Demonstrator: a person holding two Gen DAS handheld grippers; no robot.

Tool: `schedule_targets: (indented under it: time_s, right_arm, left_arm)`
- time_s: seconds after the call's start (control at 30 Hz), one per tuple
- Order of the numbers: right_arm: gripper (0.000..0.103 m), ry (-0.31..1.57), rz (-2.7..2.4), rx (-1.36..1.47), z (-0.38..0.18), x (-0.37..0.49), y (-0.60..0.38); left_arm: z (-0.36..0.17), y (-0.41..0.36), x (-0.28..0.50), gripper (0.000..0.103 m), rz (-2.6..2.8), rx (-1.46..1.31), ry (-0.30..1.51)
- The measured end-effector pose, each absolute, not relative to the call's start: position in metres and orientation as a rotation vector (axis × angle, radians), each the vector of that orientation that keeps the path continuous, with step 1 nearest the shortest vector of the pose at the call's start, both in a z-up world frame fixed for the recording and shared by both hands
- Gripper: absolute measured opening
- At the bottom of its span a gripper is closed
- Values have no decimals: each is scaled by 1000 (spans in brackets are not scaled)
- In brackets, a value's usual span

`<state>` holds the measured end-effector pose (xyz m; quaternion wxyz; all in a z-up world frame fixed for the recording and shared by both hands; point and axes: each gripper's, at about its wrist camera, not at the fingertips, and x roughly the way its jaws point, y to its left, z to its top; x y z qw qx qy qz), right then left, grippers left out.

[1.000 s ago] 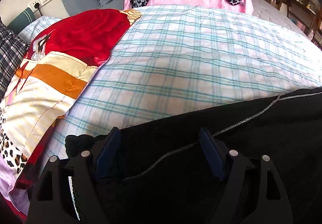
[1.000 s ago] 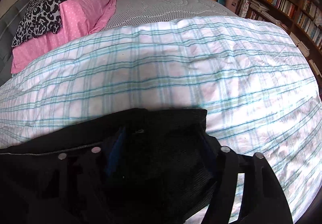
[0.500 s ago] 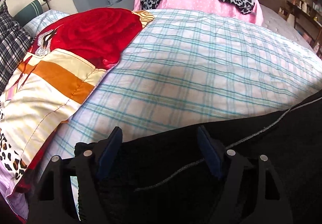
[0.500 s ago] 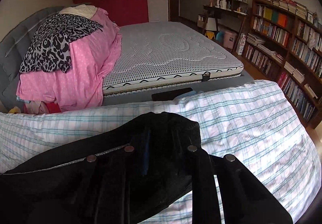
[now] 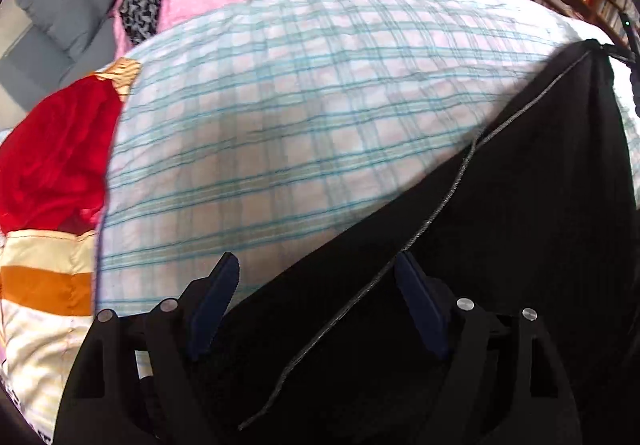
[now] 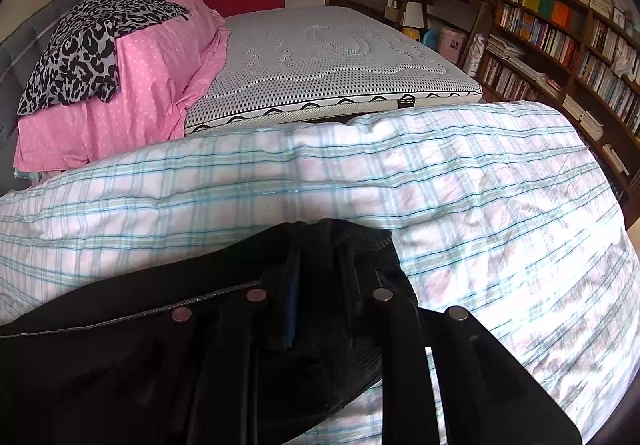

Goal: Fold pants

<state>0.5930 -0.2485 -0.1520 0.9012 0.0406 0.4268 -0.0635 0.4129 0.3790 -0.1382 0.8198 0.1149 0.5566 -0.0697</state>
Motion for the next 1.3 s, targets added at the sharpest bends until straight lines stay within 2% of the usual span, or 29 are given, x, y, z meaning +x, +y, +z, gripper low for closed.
schedule_targets:
  time_s: [0.1, 0.17, 0.2, 0.23, 0.27, 0.33, 0.67, 0.83, 1.3]
  right_arm:
    - [19, 891, -148, 92, -154, 594, -247]
    - [19, 892, -156, 87, -154, 593, -246]
    - [19, 892, -158, 90, -154, 592, -246]
    - [19, 892, -159, 97, -152, 591, -247]
    - [19, 889, -161, 104, -149, 588, -248]
    - [19, 878, -161, 122, -140, 582, -249]
    - [19, 757, -121, 187, -57, 525, -267]
    - [19, 704, -98, 242, -31, 480, -285]
    - [19, 723, 18, 355, -70, 308, -352]
  left_arm:
    - [-150, 375, 422, 78, -167, 240, 1217]
    - [-145, 373, 421, 56, -183, 220, 1215]
    - [-142, 371, 420, 34, -192, 209, 1215]
    - [-140, 367, 418, 18, -205, 209, 1220]
    - [-138, 361, 414, 16, -197, 242, 1215]
    - [-130, 354, 406, 3, -184, 276, 1198]
    - [-26, 361, 340, 1, -115, 204, 958]
    - [0, 340, 278, 2, -130, 213, 899]
    - [-50, 296, 147, 2, -159, 185, 1017]
